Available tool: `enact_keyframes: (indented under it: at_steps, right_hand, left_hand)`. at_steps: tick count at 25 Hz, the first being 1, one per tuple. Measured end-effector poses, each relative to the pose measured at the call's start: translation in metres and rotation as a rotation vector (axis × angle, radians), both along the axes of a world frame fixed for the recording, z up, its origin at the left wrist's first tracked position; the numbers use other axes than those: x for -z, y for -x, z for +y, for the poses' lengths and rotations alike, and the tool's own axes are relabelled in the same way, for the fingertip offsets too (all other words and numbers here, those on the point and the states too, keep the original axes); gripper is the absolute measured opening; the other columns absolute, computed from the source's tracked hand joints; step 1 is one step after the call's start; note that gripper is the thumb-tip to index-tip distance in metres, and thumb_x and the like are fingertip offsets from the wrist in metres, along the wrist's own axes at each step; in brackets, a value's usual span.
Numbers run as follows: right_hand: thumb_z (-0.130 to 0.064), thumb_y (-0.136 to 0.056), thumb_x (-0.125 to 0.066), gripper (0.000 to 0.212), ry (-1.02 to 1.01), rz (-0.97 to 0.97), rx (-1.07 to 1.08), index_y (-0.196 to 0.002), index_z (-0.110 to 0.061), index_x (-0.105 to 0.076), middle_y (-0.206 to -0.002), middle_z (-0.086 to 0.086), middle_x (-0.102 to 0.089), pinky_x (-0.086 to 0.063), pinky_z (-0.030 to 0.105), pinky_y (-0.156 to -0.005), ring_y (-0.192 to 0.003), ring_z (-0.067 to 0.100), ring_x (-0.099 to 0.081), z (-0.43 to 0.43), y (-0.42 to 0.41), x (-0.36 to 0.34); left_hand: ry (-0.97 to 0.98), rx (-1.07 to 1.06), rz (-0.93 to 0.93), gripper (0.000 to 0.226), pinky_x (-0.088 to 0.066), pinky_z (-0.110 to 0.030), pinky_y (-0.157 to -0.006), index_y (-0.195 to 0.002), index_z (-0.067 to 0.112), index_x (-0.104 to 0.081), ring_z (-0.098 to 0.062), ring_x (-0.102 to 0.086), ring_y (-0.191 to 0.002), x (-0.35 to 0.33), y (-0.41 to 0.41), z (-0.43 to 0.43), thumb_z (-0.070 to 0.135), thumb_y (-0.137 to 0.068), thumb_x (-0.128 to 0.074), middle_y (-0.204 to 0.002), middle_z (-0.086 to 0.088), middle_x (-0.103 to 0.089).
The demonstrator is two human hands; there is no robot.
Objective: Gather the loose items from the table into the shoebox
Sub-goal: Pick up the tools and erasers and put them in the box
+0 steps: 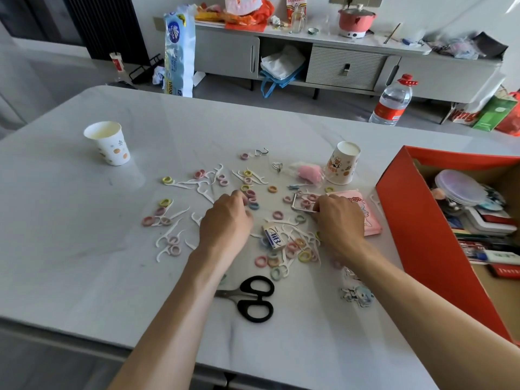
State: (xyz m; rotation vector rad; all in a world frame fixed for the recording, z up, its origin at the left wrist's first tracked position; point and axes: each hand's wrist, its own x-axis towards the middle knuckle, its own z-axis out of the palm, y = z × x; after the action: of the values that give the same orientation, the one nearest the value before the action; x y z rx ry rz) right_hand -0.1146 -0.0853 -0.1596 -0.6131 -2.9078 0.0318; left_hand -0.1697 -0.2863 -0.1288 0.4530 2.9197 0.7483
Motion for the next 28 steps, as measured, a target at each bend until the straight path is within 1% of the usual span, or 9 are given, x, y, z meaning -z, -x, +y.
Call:
enact_keyframes:
  at_steps: [3, 5, 7, 9, 11, 13, 18, 24, 28]
  right_hand:
    - [-0.013, -0.093, -0.053, 0.009, -0.024, -0.022, 0.001, -0.091, -0.012, -0.062, -0.096, 0.011, -0.067, -0.034, 0.035, -0.068, -0.089, 0.034, -0.06, -0.006, 0.0, -0.003]
    - [-0.018, -0.095, -0.054, 0.014, 0.069, 0.061, 0.038, -0.089, -0.01, -0.064, -0.09, 0.011, -0.069, -0.043, 0.034, -0.065, -0.081, 0.033, -0.062, -0.007, -0.003, -0.005]
    - [-0.024, -0.094, -0.058, 0.017, 0.398, 0.175, 0.091, -0.085, -0.012, -0.068, -0.08, 0.004, -0.07, -0.053, 0.034, -0.063, -0.072, 0.022, -0.065, -0.011, -0.007, -0.012]
    - [-0.024, -0.092, -0.064, 0.02, 0.804, 0.275, 0.088, -0.074, -0.013, -0.069, -0.062, -0.005, -0.066, -0.047, 0.023, -0.051, -0.052, 0.002, -0.058, -0.02, -0.011, -0.02]
    - [-0.019, -0.089, -0.068, 0.021, 1.074, 0.326, 0.053, -0.07, -0.012, -0.069, -0.054, -0.004, -0.062, -0.04, 0.021, -0.049, -0.046, 0.004, -0.05, -0.035, -0.015, -0.027]
    - [-0.016, -0.088, -0.069, 0.014, 1.182, 0.373, 0.029, -0.075, -0.01, -0.071, -0.06, 0.004, -0.065, -0.045, 0.03, -0.054, -0.054, 0.011, -0.053, -0.047, -0.018, -0.03]
    - [-0.024, -0.083, -0.075, 0.008, 1.004, 0.455, -0.006, -0.079, -0.018, -0.071, -0.067, -0.004, -0.07, -0.05, 0.02, -0.054, -0.056, 0.003, -0.06, -0.065, -0.02, -0.03]
    - [-0.033, -0.083, -0.074, 0.014, 0.781, 0.44, -0.15, -0.085, -0.019, -0.073, -0.078, -0.01, -0.067, -0.047, 0.022, -0.062, -0.069, 0.004, -0.06, -0.069, -0.017, -0.022]
    - [-0.037, -0.083, -0.066, 0.035, 0.344, 0.003, -0.193, -0.11, -0.015, -0.06, -0.097, 0.001, -0.064, -0.053, 0.037, -0.069, -0.08, 0.022, -0.06, -0.067, -0.013, -0.009]
  left_hand:
    - [0.057, 0.041, -0.08, 0.028, -0.051, -0.034, -0.087, -0.12, 0.017, -0.058, -0.025, -0.063, -0.107, 0.003, -0.002, 0.001, 0.029, -0.094, -0.058, -0.12, -0.004, -0.065]
    - [0.027, 0.044, -0.101, 0.028, -0.048, -0.03, -0.083, -0.116, 0.018, -0.062, -0.023, -0.063, -0.105, 0.001, -0.004, 0.005, 0.032, -0.092, -0.062, -0.117, -0.002, -0.068]
    - [-0.149, 0.016, -0.179, 0.026, -0.046, -0.025, -0.075, -0.108, 0.018, -0.068, -0.021, -0.065, -0.097, -0.002, -0.008, 0.011, 0.038, -0.091, -0.064, -0.106, -0.001, -0.071]
    - [-0.461, 0.002, -0.365, 0.029, -0.048, -0.024, -0.071, -0.099, 0.017, -0.073, -0.016, -0.067, -0.084, -0.003, -0.015, 0.019, 0.043, -0.091, -0.064, -0.095, 0.0, -0.074]
    - [-0.719, -0.009, -0.528, 0.025, -0.051, -0.023, -0.067, -0.092, 0.015, -0.074, -0.009, -0.069, -0.071, -0.007, -0.026, 0.029, 0.039, -0.092, -0.065, -0.087, 0.0, -0.076]
    - [-0.871, -0.078, -0.566, 0.017, -0.05, -0.02, -0.063, -0.088, 0.014, -0.075, -0.008, -0.068, -0.066, -0.009, -0.029, 0.034, 0.028, -0.093, -0.066, -0.079, -0.001, -0.075]
    - [-1.094, -0.213, -0.729, 0.014, -0.047, -0.021, -0.061, -0.091, 0.013, -0.075, -0.009, -0.065, -0.067, -0.014, -0.026, 0.031, 0.024, -0.092, -0.066, -0.078, 0.0, -0.073]
    - [-1.177, -0.396, -0.361, 0.02, -0.049, -0.022, -0.057, -0.08, 0.013, -0.07, -0.015, -0.068, -0.066, -0.014, -0.011, 0.017, 0.01, -0.097, -0.059, -0.074, -0.004, -0.074]
    - [-1.053, -0.369, -0.222, 0.026, -0.05, -0.036, -0.06, -0.077, 0.016, -0.065, -0.022, -0.069, -0.06, -0.007, 0.001, 0.003, 0.01, -0.099, -0.052, -0.061, 0.005, -0.066]
